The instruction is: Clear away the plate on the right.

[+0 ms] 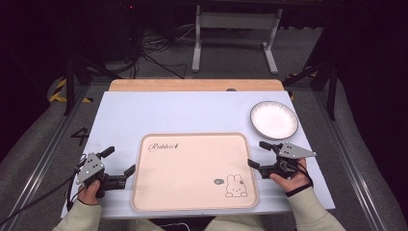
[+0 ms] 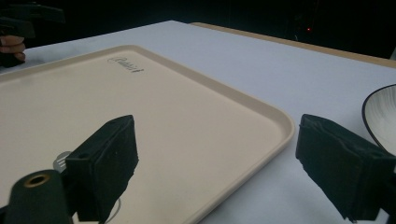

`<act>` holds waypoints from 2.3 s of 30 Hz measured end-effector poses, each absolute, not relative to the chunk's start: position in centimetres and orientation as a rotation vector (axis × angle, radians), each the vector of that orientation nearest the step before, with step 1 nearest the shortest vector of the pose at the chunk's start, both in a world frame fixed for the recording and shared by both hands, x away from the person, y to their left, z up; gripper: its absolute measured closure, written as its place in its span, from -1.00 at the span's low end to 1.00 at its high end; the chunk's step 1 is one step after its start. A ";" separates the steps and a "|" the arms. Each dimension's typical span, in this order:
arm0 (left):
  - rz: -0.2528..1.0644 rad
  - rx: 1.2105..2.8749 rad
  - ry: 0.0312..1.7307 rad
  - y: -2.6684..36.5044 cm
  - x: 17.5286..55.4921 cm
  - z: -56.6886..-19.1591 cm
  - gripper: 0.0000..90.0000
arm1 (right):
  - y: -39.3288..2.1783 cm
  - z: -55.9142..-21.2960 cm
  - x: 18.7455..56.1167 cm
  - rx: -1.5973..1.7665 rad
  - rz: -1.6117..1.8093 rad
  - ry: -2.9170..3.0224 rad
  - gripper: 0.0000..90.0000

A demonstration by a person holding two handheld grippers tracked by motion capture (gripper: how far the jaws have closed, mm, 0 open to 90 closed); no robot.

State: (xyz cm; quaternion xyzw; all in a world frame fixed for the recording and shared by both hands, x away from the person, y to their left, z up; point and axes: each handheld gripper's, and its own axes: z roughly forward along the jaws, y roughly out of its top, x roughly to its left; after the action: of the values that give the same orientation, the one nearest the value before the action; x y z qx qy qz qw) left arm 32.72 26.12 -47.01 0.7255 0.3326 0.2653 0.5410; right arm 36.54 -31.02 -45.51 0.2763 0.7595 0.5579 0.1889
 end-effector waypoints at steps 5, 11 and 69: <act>0.631 1.724 0.797 26.1 32.7 -47.0 -0.99 | -31.1 -45.5 36.5 0.783 1.575 2.124 -0.64; 0.635 1.727 0.792 26.0 32.7 -47.0 -0.99 | -31.3 -45.4 36.7 0.815 1.601 2.103 -0.61; 0.654 1.741 0.788 25.7 32.6 -47.0 -0.99 | -37.3 -39.4 42.4 0.992 1.415 2.036 -0.30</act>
State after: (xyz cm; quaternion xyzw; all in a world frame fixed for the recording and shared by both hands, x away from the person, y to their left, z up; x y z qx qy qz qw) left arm 32.64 25.73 -47.05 0.7299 0.3304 0.2741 0.5319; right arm 42.42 -37.34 -39.42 0.3611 0.7413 0.5153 0.2333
